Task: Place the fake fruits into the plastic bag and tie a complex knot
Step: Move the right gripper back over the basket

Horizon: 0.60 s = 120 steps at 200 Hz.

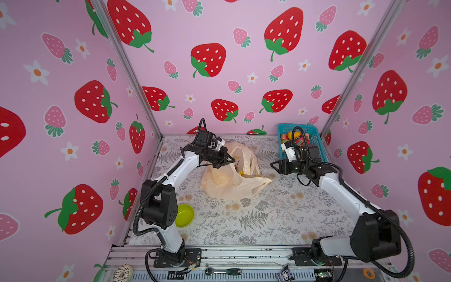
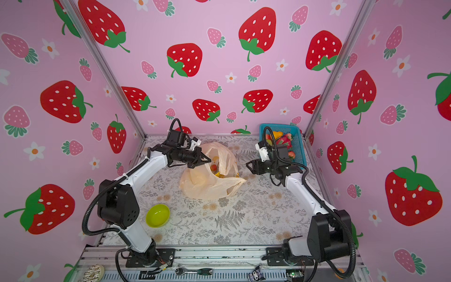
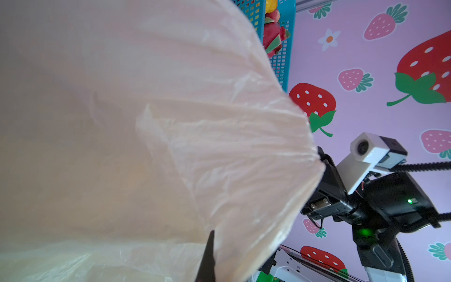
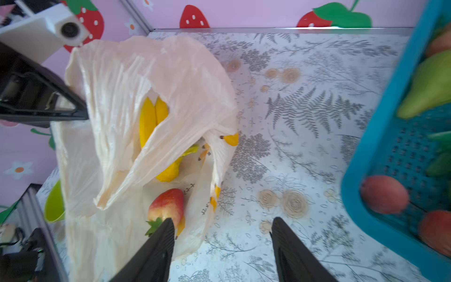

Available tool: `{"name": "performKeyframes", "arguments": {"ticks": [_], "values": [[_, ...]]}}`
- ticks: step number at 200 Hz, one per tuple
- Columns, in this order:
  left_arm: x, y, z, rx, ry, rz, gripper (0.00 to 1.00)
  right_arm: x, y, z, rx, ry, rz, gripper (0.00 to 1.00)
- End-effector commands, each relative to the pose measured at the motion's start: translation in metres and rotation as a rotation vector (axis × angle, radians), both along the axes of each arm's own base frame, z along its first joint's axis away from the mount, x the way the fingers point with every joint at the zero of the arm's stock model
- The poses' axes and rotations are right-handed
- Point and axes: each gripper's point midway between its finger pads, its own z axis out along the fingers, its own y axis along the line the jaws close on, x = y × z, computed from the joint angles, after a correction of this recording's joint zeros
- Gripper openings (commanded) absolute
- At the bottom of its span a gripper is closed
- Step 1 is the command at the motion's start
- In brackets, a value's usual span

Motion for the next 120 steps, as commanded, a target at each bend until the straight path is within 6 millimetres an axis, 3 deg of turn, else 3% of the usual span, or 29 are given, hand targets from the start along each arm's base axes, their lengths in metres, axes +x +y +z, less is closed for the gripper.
{"name": "performKeyframes", "arguments": {"ticks": [1, 40, 73, 120], "values": [[-0.004, 0.001, 0.01, -0.014, -0.02, 0.002, 0.0, 0.031, -0.047, 0.011, -0.126, -0.08, -0.215, 0.66], [-0.007, -0.001, 0.014, -0.017, -0.029, -0.004, 0.0, 0.084, -0.12, 0.013, -0.272, -0.138, -0.49, 0.72], [-0.006, -0.001, 0.013, -0.018, -0.025, -0.004, 0.0, 0.107, -0.169, 0.001, -0.399, -0.112, -0.617, 0.73], [-0.006, -0.002, 0.01, -0.023, -0.015, -0.006, 0.0, 0.12, -0.194, -0.045, -0.614, 0.054, -0.618, 0.71]]}}
